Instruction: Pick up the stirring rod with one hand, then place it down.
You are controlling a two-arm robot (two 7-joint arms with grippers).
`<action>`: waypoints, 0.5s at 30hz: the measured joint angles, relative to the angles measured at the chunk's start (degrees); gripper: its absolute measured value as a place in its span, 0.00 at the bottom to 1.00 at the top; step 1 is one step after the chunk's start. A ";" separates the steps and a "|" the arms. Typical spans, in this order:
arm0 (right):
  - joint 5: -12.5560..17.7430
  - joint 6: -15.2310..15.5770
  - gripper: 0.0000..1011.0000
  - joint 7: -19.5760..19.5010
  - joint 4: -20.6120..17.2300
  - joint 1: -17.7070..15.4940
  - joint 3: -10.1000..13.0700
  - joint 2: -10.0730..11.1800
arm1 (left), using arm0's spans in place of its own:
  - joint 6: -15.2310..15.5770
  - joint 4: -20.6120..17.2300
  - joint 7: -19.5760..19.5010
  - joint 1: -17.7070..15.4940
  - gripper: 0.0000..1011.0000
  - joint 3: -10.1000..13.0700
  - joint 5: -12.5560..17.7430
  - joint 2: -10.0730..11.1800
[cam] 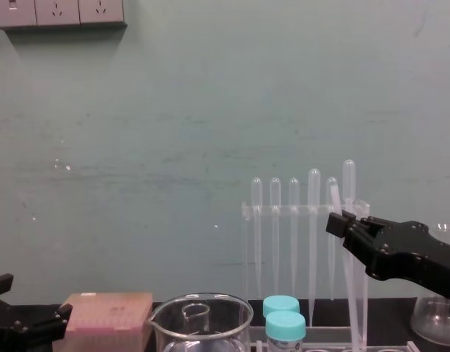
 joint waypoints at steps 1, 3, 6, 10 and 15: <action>-0.01 -0.27 0.06 0.10 0.42 0.07 0.03 -0.22 | 0.00 0.00 0.00 0.00 0.99 0.00 0.00 0.00; -0.02 -0.49 0.06 0.23 0.88 0.17 0.03 -0.47 | 0.00 0.00 0.00 0.00 0.99 0.00 0.00 0.00; -0.05 -0.85 0.06 0.43 1.66 0.30 0.03 -0.90 | 0.00 0.00 0.00 0.00 0.99 0.00 0.00 0.00; -0.23 -0.99 0.06 0.57 2.50 0.43 -0.10 -1.41 | 0.00 0.00 0.00 0.00 0.99 0.00 0.00 0.00; -0.83 -0.79 0.06 0.53 2.90 0.45 -0.48 -1.60 | 0.00 0.00 0.00 0.00 0.99 0.00 0.00 0.00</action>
